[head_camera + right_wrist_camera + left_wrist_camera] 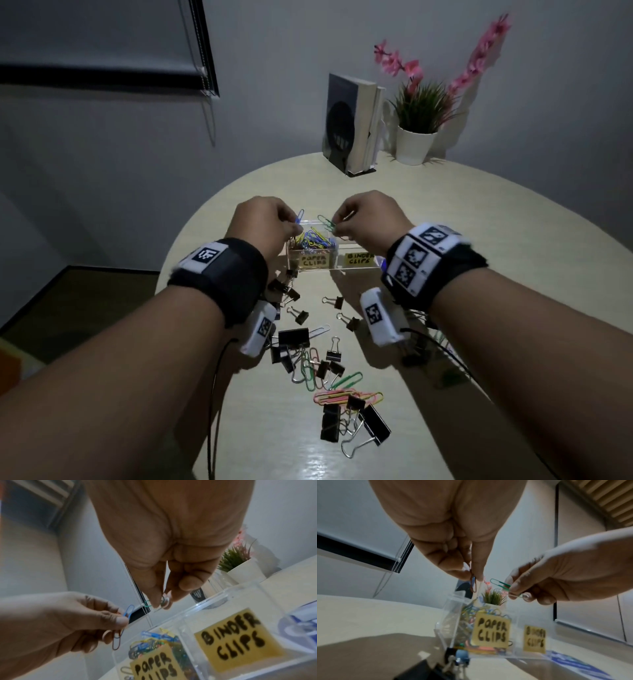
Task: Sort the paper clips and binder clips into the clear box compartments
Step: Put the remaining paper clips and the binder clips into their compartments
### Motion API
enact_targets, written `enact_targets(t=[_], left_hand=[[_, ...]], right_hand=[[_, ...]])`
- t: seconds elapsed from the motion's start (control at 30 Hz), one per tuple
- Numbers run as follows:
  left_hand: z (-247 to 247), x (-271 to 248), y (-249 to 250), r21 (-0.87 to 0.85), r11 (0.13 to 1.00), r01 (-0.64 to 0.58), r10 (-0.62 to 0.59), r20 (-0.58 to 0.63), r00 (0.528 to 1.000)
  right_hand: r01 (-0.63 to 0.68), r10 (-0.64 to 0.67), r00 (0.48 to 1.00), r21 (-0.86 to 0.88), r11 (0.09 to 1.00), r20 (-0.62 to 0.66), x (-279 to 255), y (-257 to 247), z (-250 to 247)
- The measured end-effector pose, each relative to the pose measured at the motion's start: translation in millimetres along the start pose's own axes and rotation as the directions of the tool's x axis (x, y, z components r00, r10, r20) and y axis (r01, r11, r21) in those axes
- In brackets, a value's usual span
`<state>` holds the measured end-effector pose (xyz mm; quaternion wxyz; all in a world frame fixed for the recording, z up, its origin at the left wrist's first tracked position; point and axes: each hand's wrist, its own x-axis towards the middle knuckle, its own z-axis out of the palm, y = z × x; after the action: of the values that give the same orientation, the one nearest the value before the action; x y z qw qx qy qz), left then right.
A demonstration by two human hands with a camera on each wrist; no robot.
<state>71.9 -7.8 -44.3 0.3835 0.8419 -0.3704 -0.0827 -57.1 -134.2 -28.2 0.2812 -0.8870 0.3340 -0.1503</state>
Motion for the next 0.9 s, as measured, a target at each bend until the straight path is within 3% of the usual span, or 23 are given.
enact_targets(t=[0.2, 0.3, 0.4, 0.5, 0.6, 0.73, 0.8, 0.9], left_hand=[[8, 14, -5, 0.201, 0.979, -0.036, 0.026, 0.048, 0.998], [-2, 7, -3, 0.223, 0.971, -0.080, 0.071, 0.047, 0.996], [-15, -23, 4, 0.291, 0.935, -0.201, 0.184, 0.085, 0.979], [-28, -77, 9, 0.348, 0.864, -0.365, 0.237, 0.358, 0.903], [-28, -127, 4, 0.436, 0.741, -0.511, 0.251, 0.526, 0.813], [-10, -145, -2, 0.449, 0.630, -0.634, 0.264, 0.644, 0.718], [-7, -140, -6, 0.464, 0.609, -0.643, 0.250, 0.657, 0.711], [-10, -135, -14, 0.468, 0.661, -0.587, 0.239, 0.610, 0.756]], right_hand=[[0.042, -0.039, 0.999, -0.148, 0.988, 0.024, 14, -9, 26], [0.064, -0.064, 0.998, -0.109, 0.992, 0.001, 2, -8, 13], [0.080, -0.080, 0.996, -0.005, 0.997, -0.033, -32, 1, -8], [0.115, -0.109, 0.972, -0.015, 0.993, 0.210, -84, 13, -18], [0.169, -0.097, 0.887, -0.122, 0.978, 0.451, -131, 21, -12], [0.236, -0.107, 0.861, -0.203, 0.950, 0.497, -153, 24, 7], [0.232, -0.102, 0.864, -0.210, 0.950, 0.492, -153, 23, 11], [0.251, -0.109, 0.885, -0.267, 0.930, 0.452, -152, 26, 11]])
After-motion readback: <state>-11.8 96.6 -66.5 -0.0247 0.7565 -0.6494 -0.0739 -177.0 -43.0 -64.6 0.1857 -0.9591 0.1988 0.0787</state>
